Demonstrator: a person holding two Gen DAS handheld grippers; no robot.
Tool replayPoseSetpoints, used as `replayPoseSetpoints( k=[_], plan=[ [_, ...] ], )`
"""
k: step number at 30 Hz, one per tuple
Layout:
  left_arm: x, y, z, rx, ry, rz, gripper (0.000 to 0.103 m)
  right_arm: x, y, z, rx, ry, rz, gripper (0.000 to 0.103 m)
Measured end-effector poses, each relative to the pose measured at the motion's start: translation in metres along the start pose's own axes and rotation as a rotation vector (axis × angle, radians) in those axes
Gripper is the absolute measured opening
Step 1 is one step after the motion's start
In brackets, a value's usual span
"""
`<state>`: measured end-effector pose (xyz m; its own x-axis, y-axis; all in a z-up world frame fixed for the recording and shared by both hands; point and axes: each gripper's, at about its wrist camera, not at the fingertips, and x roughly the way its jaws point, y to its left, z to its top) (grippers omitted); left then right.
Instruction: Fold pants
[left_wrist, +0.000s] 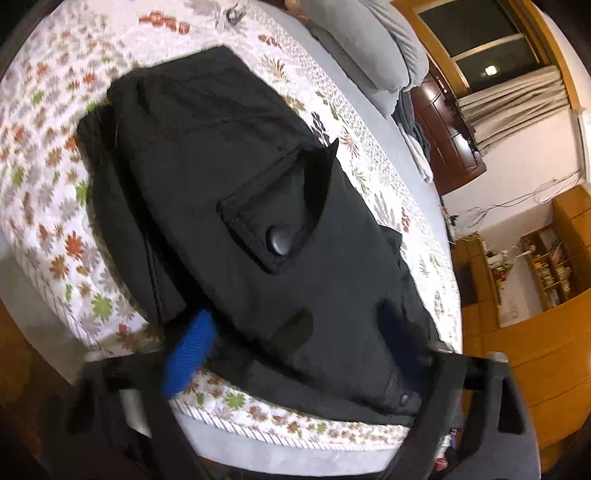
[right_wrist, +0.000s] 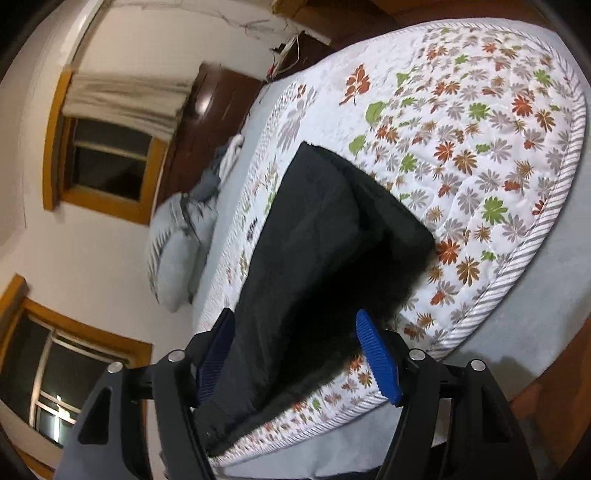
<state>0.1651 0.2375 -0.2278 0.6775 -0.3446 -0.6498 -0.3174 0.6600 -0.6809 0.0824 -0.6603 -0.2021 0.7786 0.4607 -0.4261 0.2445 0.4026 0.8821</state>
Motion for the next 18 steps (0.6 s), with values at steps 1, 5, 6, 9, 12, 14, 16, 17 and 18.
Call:
replayPoseSetpoints(
  k=[1,5,6,9,12,14,16,17,18],
  plan=[
    [0.002,-0.001,0.0,0.003,0.006,0.013,0.045,0.0,-0.001,0.001,-0.001,-0.001,0.0,0.069],
    [-0.001,0.002,0.005,-0.008,0.002,0.033,0.011,0.008,0.003,0.0,-0.006,0.005,0.015,0.069],
    [-0.003,0.004,0.006,-0.011,0.003,0.023,0.008,0.011,0.004,0.001,-0.012,0.006,0.014,0.069],
    [-0.004,0.003,0.01,-0.003,0.011,0.021,0.004,0.021,0.01,0.008,-0.042,-0.002,-0.023,0.057],
    [-0.011,0.001,0.015,-0.011,0.007,0.003,0.002,0.029,0.028,0.015,-0.11,-0.005,-0.077,0.007],
    [-0.019,-0.004,0.019,-0.018,0.009,-0.021,0.002,0.026,0.043,0.017,-0.162,-0.019,-0.081,0.005],
    [-0.026,-0.009,0.018,0.004,0.01,-0.03,0.002,0.02,0.058,0.016,-0.219,-0.035,-0.075,0.005],
    [-0.03,-0.009,0.018,0.015,0.012,-0.027,0.002,0.02,0.057,0.016,-0.223,-0.033,-0.085,0.005],
    [-0.029,-0.004,0.016,0.011,0.024,-0.021,0.002,0.02,0.051,0.016,-0.213,-0.032,-0.101,0.005]
  ],
)
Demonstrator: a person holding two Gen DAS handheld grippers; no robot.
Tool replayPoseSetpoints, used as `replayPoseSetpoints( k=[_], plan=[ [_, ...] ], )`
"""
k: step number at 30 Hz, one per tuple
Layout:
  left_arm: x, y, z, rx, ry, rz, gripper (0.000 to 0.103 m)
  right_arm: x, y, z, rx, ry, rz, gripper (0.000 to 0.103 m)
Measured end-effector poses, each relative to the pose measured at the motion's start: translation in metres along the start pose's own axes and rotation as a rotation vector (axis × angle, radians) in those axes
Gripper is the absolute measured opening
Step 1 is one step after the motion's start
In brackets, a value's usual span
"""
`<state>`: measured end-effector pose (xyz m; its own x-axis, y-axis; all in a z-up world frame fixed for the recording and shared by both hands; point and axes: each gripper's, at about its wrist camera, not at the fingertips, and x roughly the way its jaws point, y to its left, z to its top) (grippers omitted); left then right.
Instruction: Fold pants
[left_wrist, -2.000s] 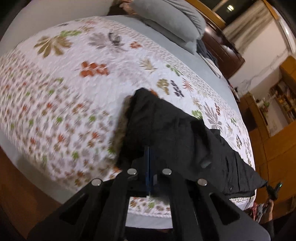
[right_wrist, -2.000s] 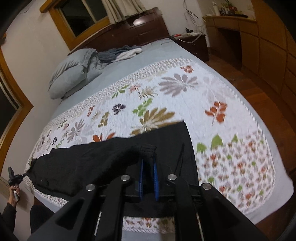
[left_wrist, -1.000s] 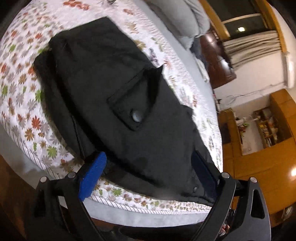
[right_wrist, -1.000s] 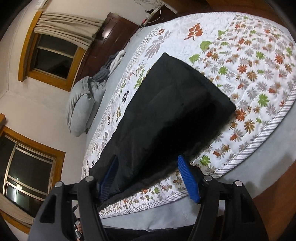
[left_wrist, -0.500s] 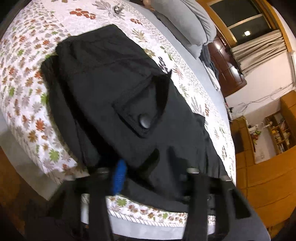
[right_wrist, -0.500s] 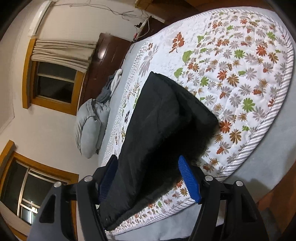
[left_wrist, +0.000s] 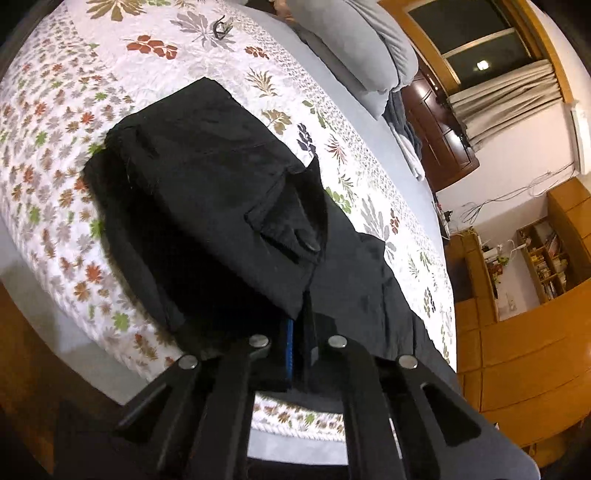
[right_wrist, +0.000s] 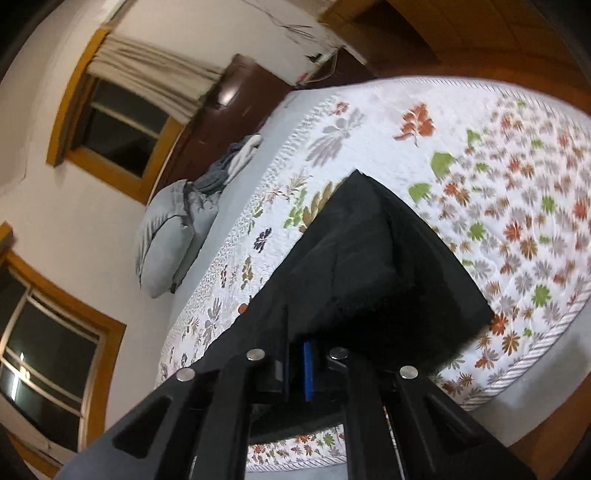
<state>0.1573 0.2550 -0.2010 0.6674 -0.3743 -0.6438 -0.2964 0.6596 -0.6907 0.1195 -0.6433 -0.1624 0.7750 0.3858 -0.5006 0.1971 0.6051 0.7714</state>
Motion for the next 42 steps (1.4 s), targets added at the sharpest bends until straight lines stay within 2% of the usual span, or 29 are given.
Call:
replayPoseSetpoints(
  k=[4,6,9,11,14,16,20,22,23,24,25,29,32,34,35,38,42],
  plan=[
    [0.024,0.031,-0.01,-0.042,0.084,0.049,0.002,0.021,-0.043,-0.014,0.064,0.083,-0.085,0.005],
    [0.027,0.037,-0.012,-0.064,0.085,0.038,0.002,0.022,-0.048,-0.016,0.078,0.087,-0.077,0.005],
    [0.03,0.033,-0.01,-0.027,0.085,0.056,0.003,0.022,-0.044,-0.013,0.063,0.093,-0.08,0.005],
    [0.03,0.031,-0.008,-0.02,0.095,0.047,0.007,0.016,-0.044,-0.009,0.072,0.097,-0.071,0.013],
    [0.016,0.031,-0.011,0.012,0.09,0.048,0.026,-0.004,-0.044,-0.004,0.079,0.054,-0.07,0.023],
    [-0.001,0.02,-0.015,0.078,0.061,0.072,0.05,-0.021,-0.047,-0.001,0.091,0.019,-0.075,0.025],
    [-0.034,-0.011,-0.014,0.28,-0.017,0.144,0.064,-0.048,-0.029,-0.002,0.033,-0.059,-0.146,0.025],
    [-0.044,-0.023,-0.007,0.338,-0.057,0.153,0.079,-0.055,-0.017,-0.003,-0.003,-0.092,-0.169,0.025],
    [-0.047,-0.026,-0.004,0.35,-0.074,0.164,0.081,-0.056,-0.01,-0.002,-0.023,-0.098,-0.173,0.026],
    [-0.047,-0.029,0.002,0.361,-0.081,0.173,0.081,-0.052,-0.008,0.001,-0.033,-0.083,-0.173,0.03],
    [-0.044,-0.029,0.007,0.366,-0.069,0.17,0.081,-0.047,-0.008,0.003,-0.041,-0.073,-0.193,0.037],
    [-0.026,-0.03,0.019,0.392,-0.053,0.192,0.081,-0.045,-0.028,0.008,0.009,-0.064,-0.242,0.037],
    [-0.011,-0.025,0.02,0.423,-0.04,0.256,0.081,-0.052,-0.047,0.006,0.044,-0.049,-0.246,0.037],
    [0.001,-0.01,0.028,0.403,-0.025,0.306,0.081,-0.056,-0.054,0.004,0.054,-0.05,-0.256,0.037],
    [0.006,0.0,0.034,0.371,-0.007,0.307,0.078,-0.058,-0.058,0.002,0.068,-0.05,-0.248,0.037],
    [0.006,0.017,0.041,0.293,0.007,0.278,0.066,-0.058,-0.059,-0.002,0.061,-0.047,-0.234,0.037],
    [0.011,0.036,0.044,0.236,0.024,0.323,0.035,-0.056,-0.054,-0.009,0.047,-0.048,-0.235,0.037]
  ],
)
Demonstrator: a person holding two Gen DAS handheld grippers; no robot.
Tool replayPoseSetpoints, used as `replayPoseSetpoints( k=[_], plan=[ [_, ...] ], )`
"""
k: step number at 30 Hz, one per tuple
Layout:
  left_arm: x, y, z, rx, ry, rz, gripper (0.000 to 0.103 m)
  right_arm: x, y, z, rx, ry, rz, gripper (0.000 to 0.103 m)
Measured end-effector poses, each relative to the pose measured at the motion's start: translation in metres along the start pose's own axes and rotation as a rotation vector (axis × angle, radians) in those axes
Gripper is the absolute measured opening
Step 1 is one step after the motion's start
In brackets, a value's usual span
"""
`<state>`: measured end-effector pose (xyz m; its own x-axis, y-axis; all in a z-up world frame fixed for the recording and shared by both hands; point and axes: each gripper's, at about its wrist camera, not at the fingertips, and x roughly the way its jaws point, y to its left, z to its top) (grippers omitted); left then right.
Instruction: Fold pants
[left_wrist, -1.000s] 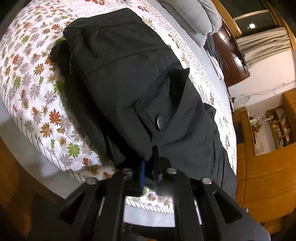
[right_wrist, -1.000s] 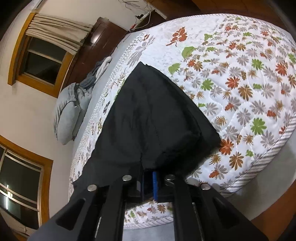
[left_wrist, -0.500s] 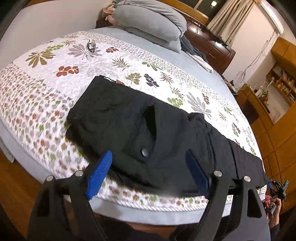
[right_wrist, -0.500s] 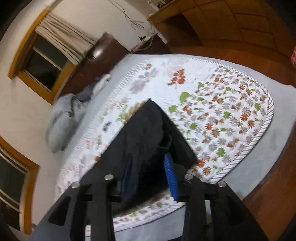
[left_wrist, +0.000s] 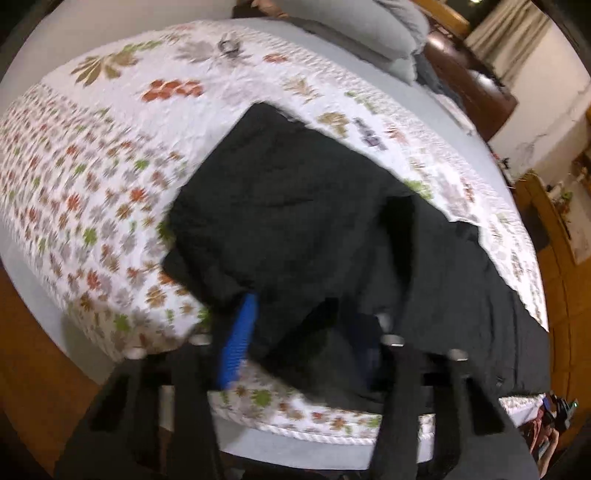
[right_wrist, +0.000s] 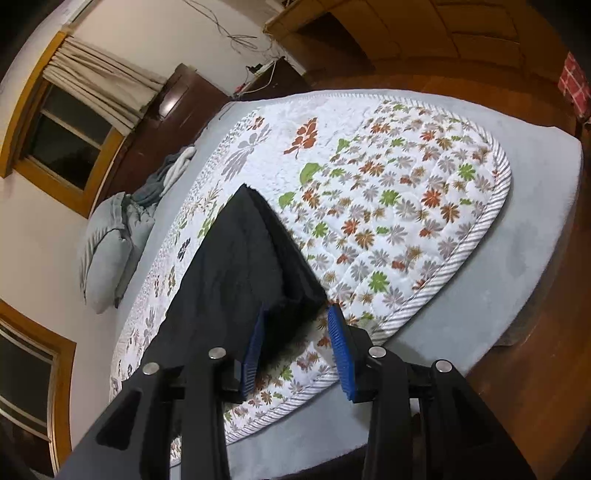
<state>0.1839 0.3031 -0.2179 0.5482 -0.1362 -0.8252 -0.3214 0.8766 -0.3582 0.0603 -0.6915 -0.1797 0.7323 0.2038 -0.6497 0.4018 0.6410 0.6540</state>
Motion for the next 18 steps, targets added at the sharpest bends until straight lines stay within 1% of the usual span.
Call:
replayPoseSetpoints(
  k=[1,2,3,4,5,6,7,8,9,10,11,12,13,14,16,17,18],
  plan=[
    [0.003,0.007,0.0,-0.023,0.008,0.001,0.025,-0.002,0.003,0.0,-0.004,-0.015,0.001,0.037],
    [0.003,0.012,0.0,-0.054,0.012,-0.007,0.02,-0.006,0.007,0.0,-0.009,-0.035,0.008,0.037],
    [0.003,0.023,0.001,-0.106,0.022,-0.033,0.011,-0.007,0.012,0.0,-0.015,-0.045,0.02,0.037],
    [0.003,0.03,0.003,-0.138,0.032,-0.053,0.008,-0.008,0.018,0.001,-0.028,-0.053,0.042,0.037],
    [0.003,0.031,0.003,-0.147,0.038,-0.063,0.008,-0.008,0.026,0.0,-0.045,-0.052,0.066,0.038],
    [0.001,0.029,0.003,-0.129,0.044,-0.057,0.011,-0.007,0.031,0.0,-0.056,-0.045,0.081,0.04],
    [-0.001,0.022,0.003,-0.09,0.044,-0.05,0.022,-0.003,0.037,0.0,-0.067,-0.034,0.095,0.042],
    [-0.007,0.014,0.003,-0.054,0.031,-0.063,0.031,0.002,0.042,-0.002,-0.073,-0.015,0.112,0.043],
    [-0.013,0.006,0.004,-0.028,0.004,-0.08,0.055,0.008,0.045,-0.002,-0.076,0.001,0.117,0.043],
    [-0.019,-0.001,0.004,-0.005,-0.033,-0.063,0.082,0.013,0.048,-0.002,-0.081,0.01,0.114,0.043],
    [-0.031,-0.013,0.004,0.05,-0.118,-0.014,0.088,0.021,0.05,-0.001,-0.083,0.029,0.119,0.043],
    [-0.037,-0.024,0.004,0.102,-0.16,0.012,0.089,0.025,0.05,0.0,-0.075,0.039,0.122,0.043],
    [-0.036,-0.031,0.005,0.136,-0.164,0.027,0.09,0.031,0.05,0.001,-0.065,0.052,0.128,0.043],
    [-0.033,-0.035,0.007,0.147,-0.151,0.038,0.09,0.035,0.049,0.001,-0.058,0.062,0.134,0.043],
    [-0.013,-0.038,0.01,0.152,-0.068,0.069,0.09,0.045,0.048,0.003,-0.041,0.081,0.137,0.043],
    [0.003,-0.036,0.01,0.16,-0.019,0.126,0.088,0.049,0.046,0.004,-0.034,0.095,0.142,0.043],
    [0.014,-0.034,0.009,0.174,0.0,0.151,0.087,0.052,0.045,0.006,-0.024,0.101,0.138,0.043]
  ],
)
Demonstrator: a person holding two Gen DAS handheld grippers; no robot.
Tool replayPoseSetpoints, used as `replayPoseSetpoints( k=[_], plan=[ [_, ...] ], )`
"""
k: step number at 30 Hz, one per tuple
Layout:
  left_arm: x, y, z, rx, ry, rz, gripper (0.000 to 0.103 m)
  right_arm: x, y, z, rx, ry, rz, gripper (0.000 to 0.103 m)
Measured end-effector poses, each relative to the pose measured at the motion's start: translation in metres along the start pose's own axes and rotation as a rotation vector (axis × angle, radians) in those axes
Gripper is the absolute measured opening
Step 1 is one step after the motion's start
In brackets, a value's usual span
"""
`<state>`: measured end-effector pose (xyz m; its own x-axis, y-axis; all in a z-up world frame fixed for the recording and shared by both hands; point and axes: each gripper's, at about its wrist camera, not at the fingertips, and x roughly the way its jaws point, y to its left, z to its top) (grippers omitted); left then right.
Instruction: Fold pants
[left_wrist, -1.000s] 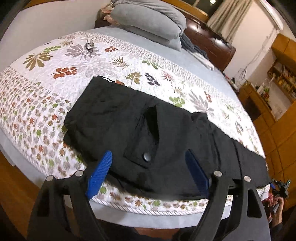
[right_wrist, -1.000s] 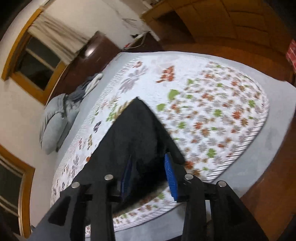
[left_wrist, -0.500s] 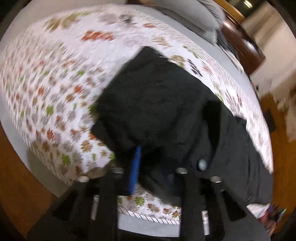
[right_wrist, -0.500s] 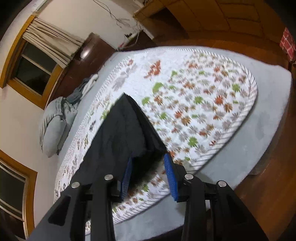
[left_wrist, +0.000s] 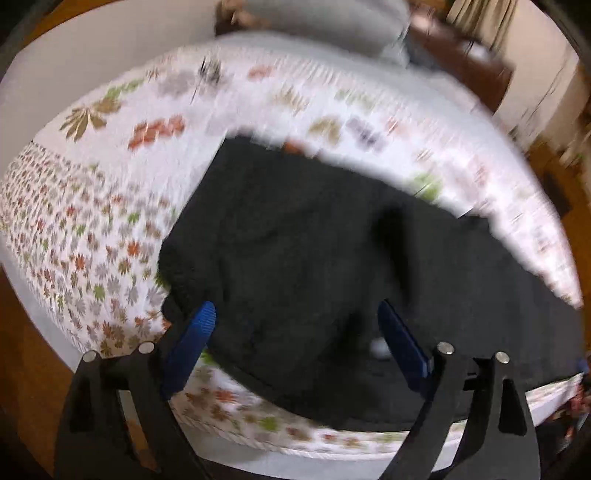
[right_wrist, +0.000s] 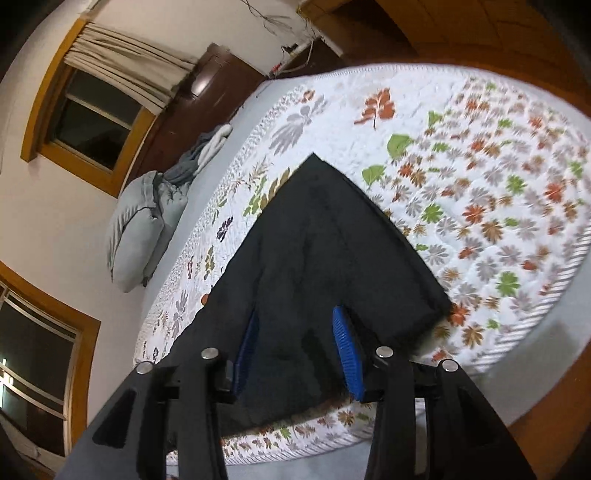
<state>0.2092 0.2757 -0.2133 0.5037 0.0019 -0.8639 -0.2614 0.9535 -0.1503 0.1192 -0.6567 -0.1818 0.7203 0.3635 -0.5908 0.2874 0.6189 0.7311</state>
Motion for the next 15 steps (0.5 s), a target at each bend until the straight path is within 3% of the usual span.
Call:
replayPoseSetpoints(
  k=[3,5,6,11,15],
  plan=[
    [0.009,-0.002,-0.003,0.036,-0.005,0.047,0.089,-0.022,-0.001,0.003,0.02,-0.062,0.055,0.046],
    [0.01,-0.001,-0.002,0.031,-0.007,0.052,0.09,-0.046,-0.011,0.0,0.073,-0.118,0.11,0.061],
    [0.011,0.002,-0.002,0.027,-0.007,0.048,0.091,-0.052,-0.018,-0.003,0.096,-0.126,0.123,0.063],
    [0.015,0.006,0.007,0.006,0.0,0.05,0.09,-0.058,-0.063,-0.025,0.249,-0.132,0.205,0.067],
    [0.01,-0.001,0.007,0.028,-0.008,0.063,0.093,-0.046,-0.074,-0.032,0.276,-0.129,0.225,0.067]
  ],
)
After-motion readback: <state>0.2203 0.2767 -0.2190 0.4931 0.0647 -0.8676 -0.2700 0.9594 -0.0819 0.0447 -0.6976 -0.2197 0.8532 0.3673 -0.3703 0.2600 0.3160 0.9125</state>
